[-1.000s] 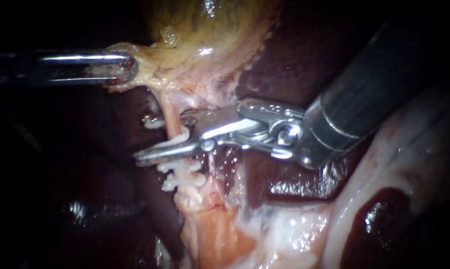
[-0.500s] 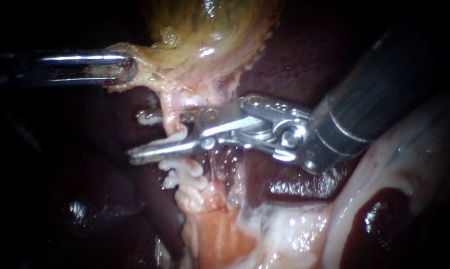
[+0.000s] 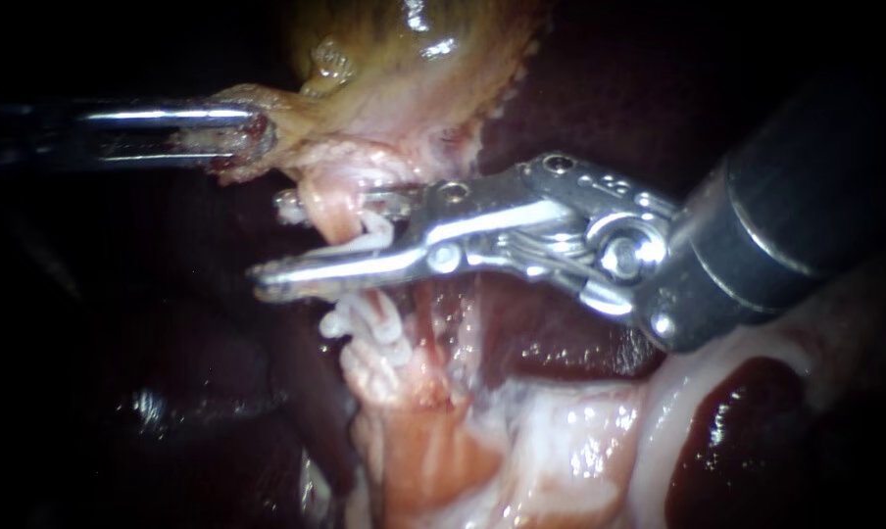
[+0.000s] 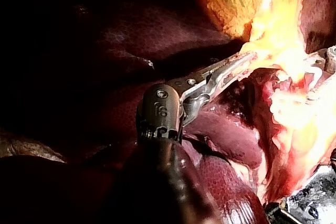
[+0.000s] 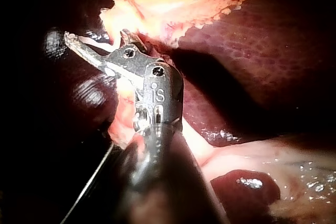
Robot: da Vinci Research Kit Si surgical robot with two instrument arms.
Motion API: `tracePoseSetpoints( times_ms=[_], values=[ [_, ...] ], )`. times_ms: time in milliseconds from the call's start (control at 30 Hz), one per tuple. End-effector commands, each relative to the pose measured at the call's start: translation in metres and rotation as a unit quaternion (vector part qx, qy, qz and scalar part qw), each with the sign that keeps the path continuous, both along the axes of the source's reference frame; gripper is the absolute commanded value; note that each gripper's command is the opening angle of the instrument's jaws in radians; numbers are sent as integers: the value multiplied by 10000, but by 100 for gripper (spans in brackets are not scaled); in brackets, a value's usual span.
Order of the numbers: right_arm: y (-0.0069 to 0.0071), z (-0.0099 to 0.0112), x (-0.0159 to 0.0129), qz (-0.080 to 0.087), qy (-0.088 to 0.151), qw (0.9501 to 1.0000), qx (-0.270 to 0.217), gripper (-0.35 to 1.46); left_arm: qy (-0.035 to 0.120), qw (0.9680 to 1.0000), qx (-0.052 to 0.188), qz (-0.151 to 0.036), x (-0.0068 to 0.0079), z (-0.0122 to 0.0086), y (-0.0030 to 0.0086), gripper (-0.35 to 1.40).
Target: Clipping third clip left tube
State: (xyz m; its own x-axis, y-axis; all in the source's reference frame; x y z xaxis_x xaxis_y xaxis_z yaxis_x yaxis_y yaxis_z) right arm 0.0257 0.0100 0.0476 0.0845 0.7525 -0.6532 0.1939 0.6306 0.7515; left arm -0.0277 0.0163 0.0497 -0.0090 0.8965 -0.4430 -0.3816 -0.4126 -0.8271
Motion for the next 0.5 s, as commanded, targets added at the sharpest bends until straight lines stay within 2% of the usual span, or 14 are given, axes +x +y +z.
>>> tracePoseSetpoints(
  times_ms=[33, 300, 500],
  values=[
    [-1, 2, 1, -8, 4, 10000, -14, 47, -1, 10000, 1, -1, 0, 1, 0, -35],
    [-3, 17, 4, -57, -58, 9995, 305, 45, 0, 10000, 1, -1, 0, 1, 0, -35],
    [-14, 42, 13, -236, -53, 9980, 579, 44, 0, 10000, 1, -2, -1, 2, 0, -35]
  ],
)
